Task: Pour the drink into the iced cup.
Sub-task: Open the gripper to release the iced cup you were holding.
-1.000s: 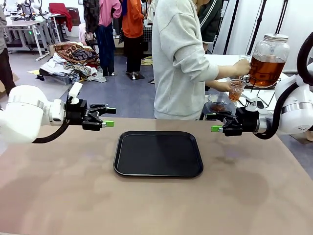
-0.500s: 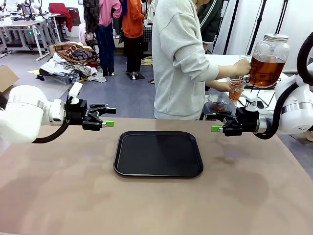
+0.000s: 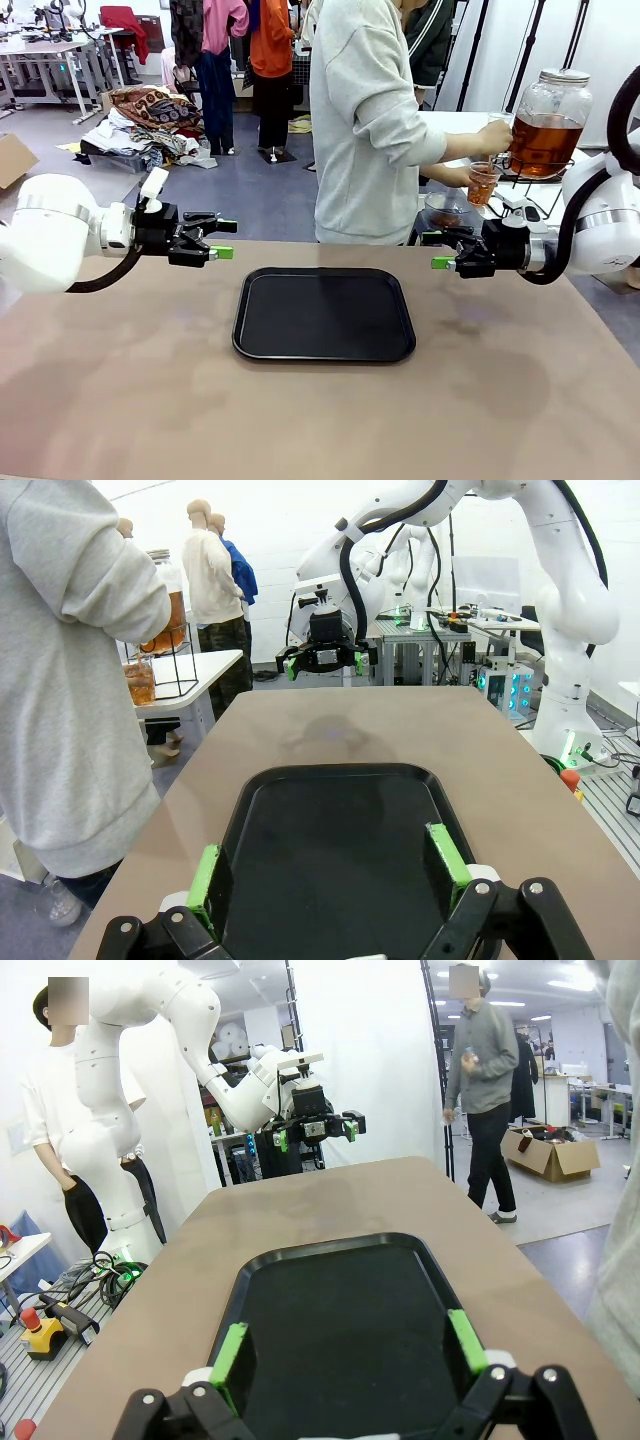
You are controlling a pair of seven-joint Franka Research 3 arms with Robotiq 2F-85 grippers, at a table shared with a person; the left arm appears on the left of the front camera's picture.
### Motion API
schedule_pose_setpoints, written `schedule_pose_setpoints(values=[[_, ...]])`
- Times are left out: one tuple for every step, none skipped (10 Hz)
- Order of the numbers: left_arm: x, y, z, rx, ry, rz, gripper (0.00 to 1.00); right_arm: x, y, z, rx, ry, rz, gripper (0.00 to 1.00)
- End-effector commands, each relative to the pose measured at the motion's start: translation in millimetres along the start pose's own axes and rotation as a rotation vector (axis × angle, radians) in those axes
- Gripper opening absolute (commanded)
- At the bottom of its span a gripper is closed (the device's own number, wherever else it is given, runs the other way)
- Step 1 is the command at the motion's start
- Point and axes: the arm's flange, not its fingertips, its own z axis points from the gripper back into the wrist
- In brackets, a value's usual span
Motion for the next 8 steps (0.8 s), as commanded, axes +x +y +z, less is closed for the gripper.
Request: schedule_pose_setpoints(values=[[1.5, 1.6, -3.2, 0.013, 0.0, 0.008, 1.0, 2.1, -0.5, -0.3, 0.0, 0.001, 0.002, 1.0], [1.5, 1.6, -3.2, 0.013, 0.0, 0.008, 1.0, 2.1, -0.5, -0.3, 0.0, 0.001, 0.002, 1.0], [1.5, 1.6, -3.2, 0.013, 0.0, 0.008, 1.0, 2.1, -0.5, -0.3, 0.0, 0.001, 0.002, 1.0], [1.5, 1.6, -3.2, 0.013, 0.0, 0.008, 1.0, 2.1, -0.5, -0.3, 0.0, 0.001, 0.002, 1.0], [1.5, 1.6, -3.2, 0.013, 0.0, 0.008, 1.0, 2.1, -0.5, -0.3, 0.0, 0.001, 0.002, 1.0], [1.5, 1.6, -3.2, 0.013, 0.0, 0.008, 1.0, 2.1, -0.5, -0.3, 0.0, 0.001, 0.002, 1.0], [1.5, 1.6, -3.2, 0.013, 0.0, 0.008, 1.0, 2.1, -0.5, -0.3, 0.0, 0.001, 0.002, 1.0], [1.5, 1.6, -3.2, 0.013, 0.0, 0.008, 1.0, 2.1, -0.5, -0.3, 0.0, 0.001, 0.002, 1.0]])
